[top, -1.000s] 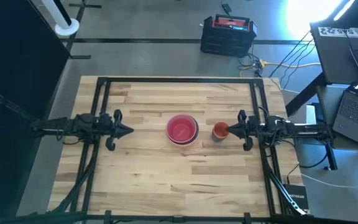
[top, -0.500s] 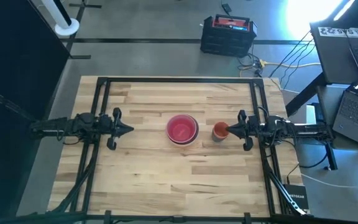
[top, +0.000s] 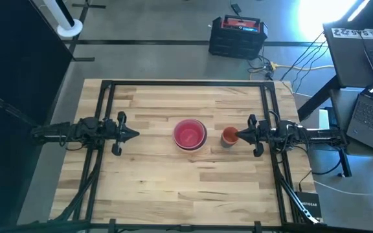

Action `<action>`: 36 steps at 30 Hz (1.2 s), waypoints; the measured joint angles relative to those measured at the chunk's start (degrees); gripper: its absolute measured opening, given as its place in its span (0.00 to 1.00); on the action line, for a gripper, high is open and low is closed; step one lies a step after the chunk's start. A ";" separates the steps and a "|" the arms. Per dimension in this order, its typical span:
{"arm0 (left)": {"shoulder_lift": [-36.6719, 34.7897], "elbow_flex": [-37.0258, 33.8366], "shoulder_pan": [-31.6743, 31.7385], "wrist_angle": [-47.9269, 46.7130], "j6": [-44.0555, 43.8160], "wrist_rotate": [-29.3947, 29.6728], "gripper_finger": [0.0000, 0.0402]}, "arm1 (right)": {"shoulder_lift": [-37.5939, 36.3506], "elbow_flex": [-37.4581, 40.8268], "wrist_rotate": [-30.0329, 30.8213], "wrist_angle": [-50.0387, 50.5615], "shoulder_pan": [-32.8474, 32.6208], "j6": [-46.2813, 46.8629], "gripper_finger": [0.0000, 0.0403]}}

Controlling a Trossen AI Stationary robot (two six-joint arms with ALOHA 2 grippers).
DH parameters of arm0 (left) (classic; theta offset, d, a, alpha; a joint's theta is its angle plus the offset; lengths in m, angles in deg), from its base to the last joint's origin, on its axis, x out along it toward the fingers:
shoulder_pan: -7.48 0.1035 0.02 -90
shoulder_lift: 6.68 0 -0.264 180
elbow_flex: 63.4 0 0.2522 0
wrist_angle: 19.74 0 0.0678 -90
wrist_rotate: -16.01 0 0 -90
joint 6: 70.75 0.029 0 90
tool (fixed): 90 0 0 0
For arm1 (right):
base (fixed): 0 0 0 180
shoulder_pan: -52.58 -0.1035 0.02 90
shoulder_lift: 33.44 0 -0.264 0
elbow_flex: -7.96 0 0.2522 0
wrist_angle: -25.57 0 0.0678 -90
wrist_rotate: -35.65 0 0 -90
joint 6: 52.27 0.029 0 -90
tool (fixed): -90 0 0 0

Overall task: Nest bowls inside each other
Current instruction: Return to Home Position

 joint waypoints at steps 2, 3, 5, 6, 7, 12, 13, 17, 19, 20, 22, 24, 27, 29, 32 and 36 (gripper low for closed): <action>0.00 0.00 0.00 -0.01 0.00 0.00 0.00 | 0.00 0.00 0.00 0.00 0.00 0.00 0.00; 0.00 0.00 0.00 0.00 0.01 0.00 0.00 | 0.00 0.00 0.00 0.00 0.00 0.00 0.00; 0.00 -0.01 0.00 -0.01 0.00 0.00 0.00 | 0.00 0.00 0.00 0.00 0.00 0.00 0.00; 0.00 -0.02 0.00 -0.01 0.00 0.01 0.00 | 0.00 0.00 0.00 0.00 0.00 0.00 0.00; 0.00 -0.02 0.00 -0.01 0.00 0.00 0.00 | 0.00 0.00 0.00 0.00 0.00 0.00 0.00; 0.00 -0.02 0.00 -0.01 0.00 0.02 0.00 | 0.00 0.00 -0.27 0.00 0.00 -6.35 0.00; 0.00 -0.02 0.00 -0.01 0.00 0.00 0.00 | 0.00 0.00 -0.89 0.03 0.00 -8.61 0.00; 0.00 -0.02 0.00 -0.03 -0.02 0.00 0.00 | 0.00 0.00 -1.21 0.06 -0.02 -12.08 0.00; 0.00 -0.03 -0.01 -0.03 -0.02 0.00 0.00 | 0.00 0.00 -1.18 0.05 -0.02 -12.48 0.00; 0.00 -0.03 -0.01 -0.03 -0.02 0.00 0.00 | 0.00 0.00 -1.17 0.05 -0.02 -12.68 0.00; 0.00 -0.03 -0.01 -0.03 -0.02 0.00 0.00 | 0.00 0.00 -1.14 0.04 -0.02 -13.08 0.00; 0.00 -0.04 -0.02 -0.03 -0.02 0.00 0.00 | 0.00 0.00 -1.11 0.03 -0.02 -13.48 0.00; 0.00 -0.04 -0.02 -0.03 -0.02 0.00 0.00 | 0.00 0.00 -1.06 0.02 -0.02 -14.08 0.00; 0.00 -0.04 -0.01 -0.03 -0.02 0.00 0.00 | 0.00 0.00 -1.05 0.02 -0.02 -14.23 0.00; 0.00 -0.04 0.00 -0.03 -0.02 0.00 0.00 | 0.00 0.00 -1.03 0.02 -0.02 -14.19 0.00; 0.00 -0.04 -0.02 -0.03 -0.02 0.00 0.00 | 0.00 0.00 -1.03 0.00 -0.02 -14.14 0.00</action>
